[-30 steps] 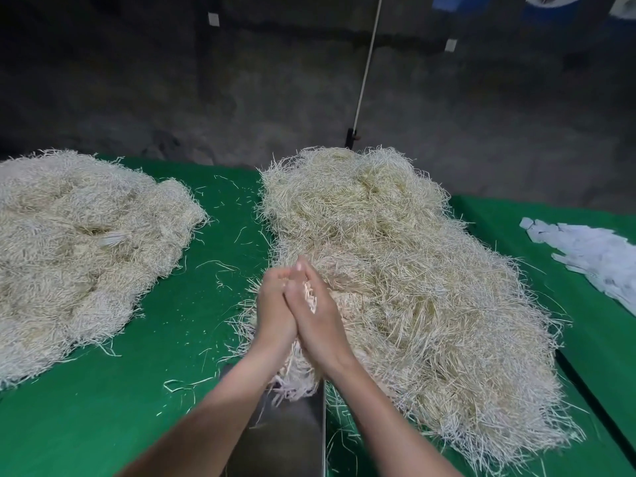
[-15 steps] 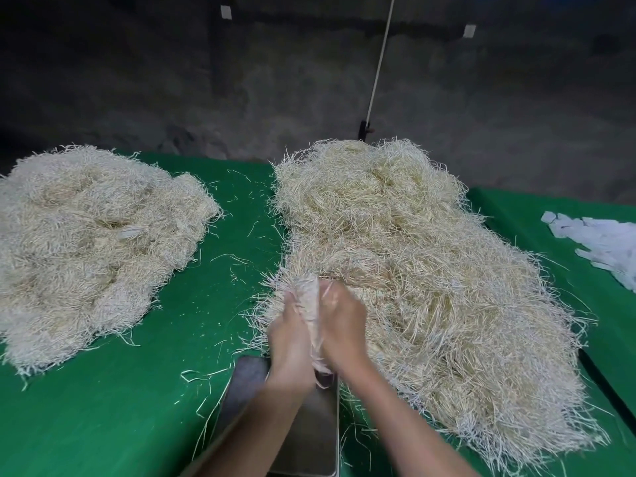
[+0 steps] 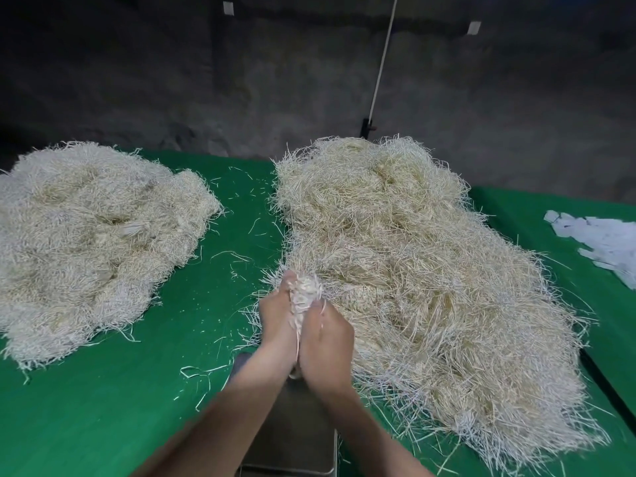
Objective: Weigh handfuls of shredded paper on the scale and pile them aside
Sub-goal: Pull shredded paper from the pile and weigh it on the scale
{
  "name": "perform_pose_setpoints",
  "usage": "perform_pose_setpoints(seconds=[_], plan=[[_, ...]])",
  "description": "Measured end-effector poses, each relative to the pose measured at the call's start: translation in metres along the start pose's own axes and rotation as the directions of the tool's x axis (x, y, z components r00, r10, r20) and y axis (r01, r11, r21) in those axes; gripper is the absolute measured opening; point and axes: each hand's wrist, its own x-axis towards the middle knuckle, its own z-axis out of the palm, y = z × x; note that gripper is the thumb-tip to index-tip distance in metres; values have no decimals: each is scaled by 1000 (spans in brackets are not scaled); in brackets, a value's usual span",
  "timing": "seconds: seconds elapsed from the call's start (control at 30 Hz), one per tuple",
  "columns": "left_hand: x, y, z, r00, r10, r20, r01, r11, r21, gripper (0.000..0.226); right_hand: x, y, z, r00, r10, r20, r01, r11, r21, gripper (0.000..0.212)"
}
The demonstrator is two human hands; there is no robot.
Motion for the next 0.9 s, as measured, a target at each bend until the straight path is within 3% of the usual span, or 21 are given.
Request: perform_pose_setpoints(seconds=[0.07,0.13,0.23,0.3,0.37,0.43,0.5,0.53,0.63,0.7,0.8,0.9], plan=[[-4,-11,-1,997,-51,66,45,995,90,36,13,10,-8,990,135,48,-138,987,82,43],[-4,-21,-1,986,-116,116,107,991,82,47,19,19,-22,983,160,91,-172,975,142,39],[12,-12,-9,1000,-20,0,20,1000,-12,34,10,25,-37,960,101,260,-191,917,351,8],[18,-9,-15,990,128,-62,-125,991,46,34,13,24,-47,959,27,283,-171,850,499,40],[13,-18,-13,973,227,36,-229,968,106,41,28,12,-55,972,-51,229,-56,897,438,53],[-3,-22,-2,958,241,157,-261,957,125,42,35,-1,-54,991,-80,107,52,967,249,34],[-9,-12,7,947,275,164,-293,951,98,36,26,-4,-39,994,-63,-89,82,972,219,29],[-8,-3,9,947,294,130,-302,952,45,37,16,-3,-30,992,-64,-112,88,970,226,32],[-7,8,6,981,179,79,-166,976,-143,35,7,-7,-21,992,-130,6,127,981,145,32],[-20,-3,8,983,87,161,-83,996,-36,28,29,-8,-30,992,-125,-9,125,987,100,33],[-23,1,12,978,99,184,-95,995,-32,39,36,-8,-35,996,-82,-47,89,978,186,35],[-8,7,10,983,125,133,-113,989,-96,43,12,-2,-22,991,-128,30,121,977,175,39]])
